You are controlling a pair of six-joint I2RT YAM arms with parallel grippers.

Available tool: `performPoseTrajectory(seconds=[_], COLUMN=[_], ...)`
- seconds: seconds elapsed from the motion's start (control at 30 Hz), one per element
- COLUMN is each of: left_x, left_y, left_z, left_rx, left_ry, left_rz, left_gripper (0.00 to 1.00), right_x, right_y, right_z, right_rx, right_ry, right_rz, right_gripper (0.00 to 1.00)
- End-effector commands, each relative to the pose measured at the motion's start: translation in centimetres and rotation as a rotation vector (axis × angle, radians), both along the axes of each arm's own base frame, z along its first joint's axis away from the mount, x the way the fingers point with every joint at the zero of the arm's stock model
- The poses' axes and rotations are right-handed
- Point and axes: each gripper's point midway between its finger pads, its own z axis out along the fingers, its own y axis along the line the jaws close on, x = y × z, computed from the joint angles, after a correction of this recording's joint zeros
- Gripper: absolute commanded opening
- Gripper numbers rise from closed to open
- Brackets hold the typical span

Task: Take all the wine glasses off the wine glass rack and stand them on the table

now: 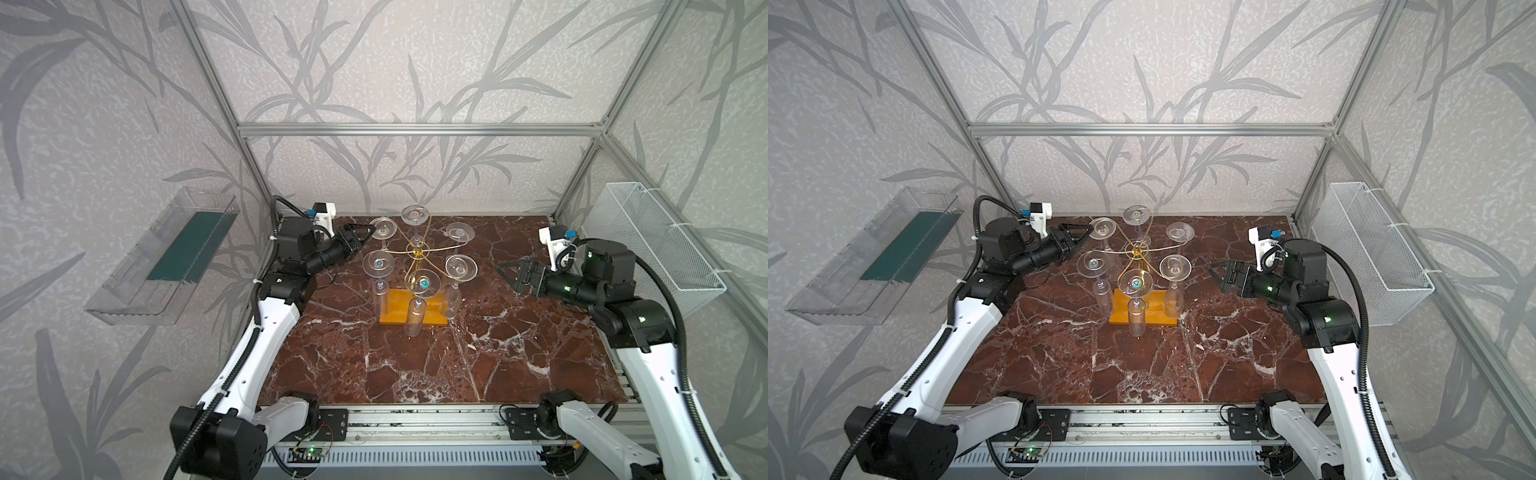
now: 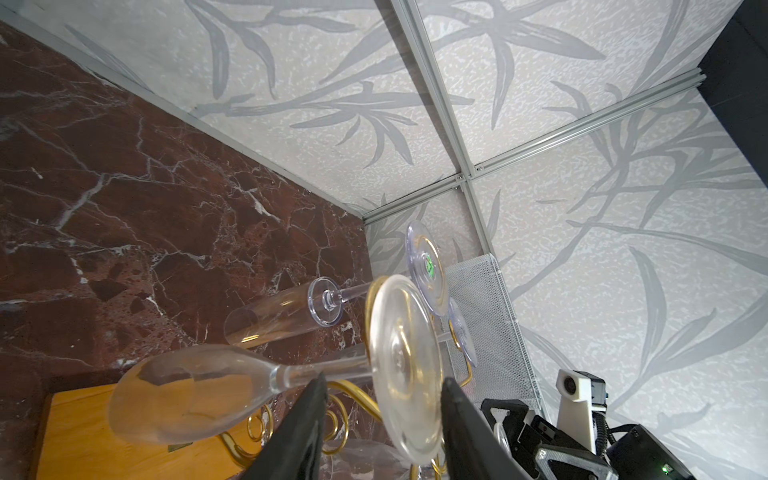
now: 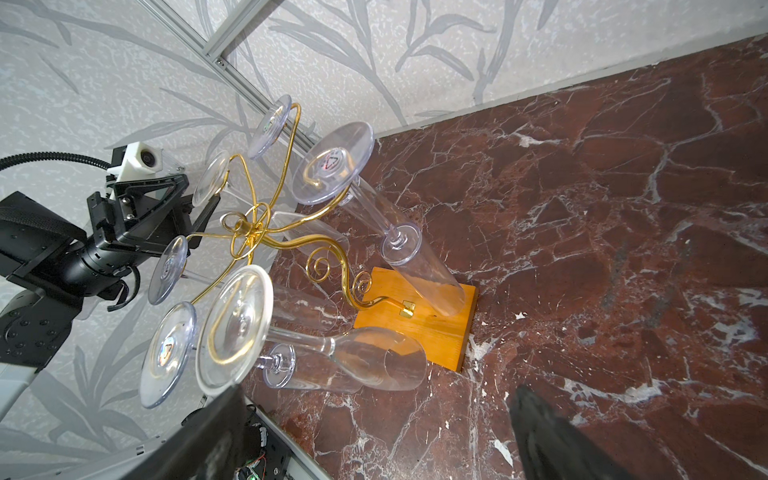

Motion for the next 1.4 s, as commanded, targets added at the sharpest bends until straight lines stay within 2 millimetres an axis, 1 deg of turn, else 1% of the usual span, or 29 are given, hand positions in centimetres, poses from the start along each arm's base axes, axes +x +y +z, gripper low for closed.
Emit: performPoseTrajectory(seconds=[0.0, 0.03, 0.17, 0.4, 0.53, 0.8, 1.07, 1.2, 1.37], left_x=[0.3, 0.4, 0.6, 0.8, 0.7, 0.4, 0.2, -0.1, -0.6], left_y=[0.1, 0.1, 0.1, 0.2, -0.2, -0.4, -0.3, -0.2, 0.2], left_z=[1.3, 1.3, 1.6, 1.5, 1.7, 1.9, 2.0, 2.6, 3.9], left_rx=[0.0, 0.001, 0.001, 0.015, 0.005, 0.009, 0.01, -0.004, -0.022], left_ry=[-0.027, -0.029, -0.039, -0.036, -0.04, -0.045, -0.041, -0.051, -0.069], left_rz=[0.016, 0.019, 0.028, 0.046, 0.032, 0.035, 0.041, 0.047, 0.07], left_gripper=[0.41, 0.39, 0.37, 0.27, 0.2, 0.15, 0.01, 0.0, 0.0], right_x=[-0.7, -0.7, -0.8, -1.0, -1.2, -1.6, -2.1, -2.2, -2.2], right_y=[0.2, 0.2, 0.2, 0.2, 0.1, -0.3, -0.5, -0.5, -0.5], right_z=[0.0, -0.1, -0.3, -0.3, -0.4, -0.6, -0.4, -0.2, 0.1], right_rx=[-0.004, -0.005, -0.006, -0.002, -0.005, -0.004, -0.001, 0.0, 0.008], right_ry=[0.008, 0.01, 0.015, 0.023, 0.027, 0.026, 0.017, 0.013, 0.008], right_rz=[0.022, 0.022, 0.019, 0.017, 0.014, -0.013, -0.022, -0.022, -0.021], right_gripper=[0.97, 0.97, 0.97, 0.95, 0.95, 0.94, 0.94, 0.94, 0.94])
